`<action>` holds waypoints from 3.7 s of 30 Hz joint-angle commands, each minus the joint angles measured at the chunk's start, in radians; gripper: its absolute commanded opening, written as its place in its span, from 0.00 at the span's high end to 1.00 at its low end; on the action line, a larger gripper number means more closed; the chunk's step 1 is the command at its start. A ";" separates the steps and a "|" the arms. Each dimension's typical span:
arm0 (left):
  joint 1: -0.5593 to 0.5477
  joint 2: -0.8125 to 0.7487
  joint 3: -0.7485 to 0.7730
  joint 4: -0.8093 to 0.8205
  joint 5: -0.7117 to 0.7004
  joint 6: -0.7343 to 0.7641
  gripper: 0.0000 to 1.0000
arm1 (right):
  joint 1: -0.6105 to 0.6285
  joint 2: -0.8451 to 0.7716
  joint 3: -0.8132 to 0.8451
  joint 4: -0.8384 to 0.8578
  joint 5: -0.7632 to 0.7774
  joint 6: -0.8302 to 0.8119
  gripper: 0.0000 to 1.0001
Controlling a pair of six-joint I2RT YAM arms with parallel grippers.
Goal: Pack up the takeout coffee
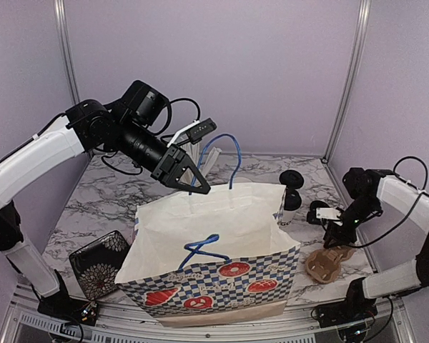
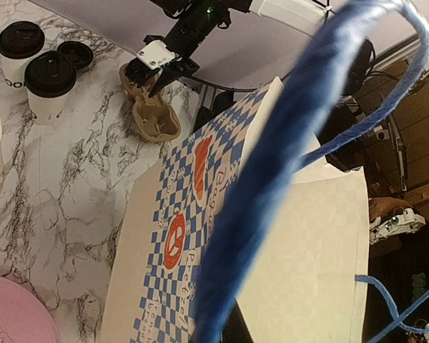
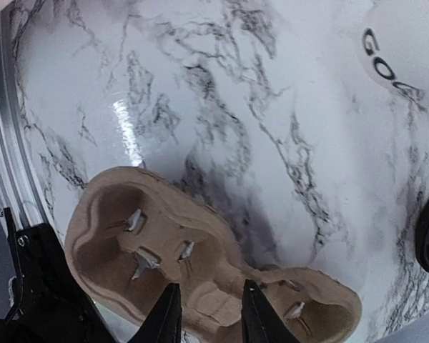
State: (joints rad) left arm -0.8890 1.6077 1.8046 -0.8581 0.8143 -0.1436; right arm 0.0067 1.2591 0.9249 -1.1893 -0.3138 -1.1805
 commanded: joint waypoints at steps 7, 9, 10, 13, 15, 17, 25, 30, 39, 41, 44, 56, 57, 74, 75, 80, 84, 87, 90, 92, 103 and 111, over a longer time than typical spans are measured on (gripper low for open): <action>0.000 0.139 0.074 -0.070 -0.014 0.075 1.00 | 0.122 0.003 -0.113 0.030 -0.057 -0.130 0.79; 0.000 0.161 0.094 -0.075 -0.019 0.076 1.00 | 0.124 0.022 -0.124 0.044 -0.064 -0.137 0.80; 0.000 0.170 0.104 -0.078 -0.026 0.076 1.00 | 0.128 0.031 -0.131 0.053 -0.067 -0.140 0.80; 0.002 0.195 0.134 -0.091 -0.072 0.082 1.00 | 0.136 0.053 -0.145 0.077 -0.077 -0.142 0.80; 0.004 0.211 0.156 -0.096 -0.100 0.086 1.00 | 0.138 0.065 -0.146 0.087 -0.087 -0.142 0.80; 0.007 0.226 0.174 -0.097 -0.119 0.087 1.00 | 0.137 0.071 -0.144 0.102 -0.094 -0.131 0.80; 0.015 0.267 0.230 -0.098 -0.170 0.099 0.98 | 0.138 0.058 -0.147 0.285 -0.030 -0.028 0.81; 0.016 0.273 0.243 -0.097 -0.194 0.102 0.84 | 0.137 0.072 -0.125 0.339 -0.014 0.031 0.81; 0.016 0.248 0.230 -0.099 -0.225 0.108 0.63 | 0.136 -0.009 -0.106 0.196 -0.020 0.004 0.69; 0.016 0.234 0.221 -0.098 -0.235 0.112 0.61 | 0.138 -0.046 -0.122 0.173 0.015 0.003 0.63; 0.016 0.206 0.199 -0.099 -0.257 0.130 0.57 | 0.129 -0.085 -0.146 0.150 0.074 0.005 0.56; 0.015 0.087 0.042 -0.099 -0.335 0.207 0.47 | 0.051 -0.096 -0.143 0.111 0.133 -0.075 0.47; 0.015 0.086 0.038 -0.098 -0.336 0.205 0.47 | 0.052 -0.089 -0.140 0.114 0.134 -0.079 0.48; 0.015 0.075 0.012 -0.099 -0.347 0.193 0.50 | 0.057 0.000 -0.135 0.182 0.130 -0.135 0.54; 0.015 0.074 0.010 -0.099 -0.348 0.192 0.51 | 0.059 0.005 -0.138 0.185 0.130 -0.136 0.55; 0.015 0.069 0.005 -0.099 -0.353 0.190 0.51 | 0.070 0.015 -0.150 0.194 0.128 -0.137 0.58; 0.015 0.068 0.000 -0.099 -0.356 0.190 0.52 | 0.075 0.017 -0.153 0.191 0.127 -0.141 0.60; 0.016 0.066 -0.006 -0.098 -0.361 0.192 0.52 | 0.080 0.013 -0.162 0.188 0.133 -0.148 0.62; 0.016 0.067 -0.014 -0.099 -0.367 0.193 0.52 | 0.085 0.008 -0.169 0.179 0.134 -0.158 0.62; 0.016 0.066 -0.018 -0.099 -0.369 0.193 0.52 | 0.090 0.008 -0.171 0.178 0.137 -0.157 0.62; 0.016 0.066 -0.030 -0.099 -0.375 0.196 0.55 | 0.100 0.013 -0.161 0.187 0.145 -0.137 0.74; 0.018 0.100 0.021 -0.099 -0.362 0.203 0.65 | 0.098 -0.015 -0.072 0.100 0.065 -0.107 0.78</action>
State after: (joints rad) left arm -0.8768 1.7008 1.7821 -0.9417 0.4438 0.0471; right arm 0.0963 1.2716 0.7738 -1.0302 -0.1886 -1.3113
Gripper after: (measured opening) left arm 0.384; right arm 0.256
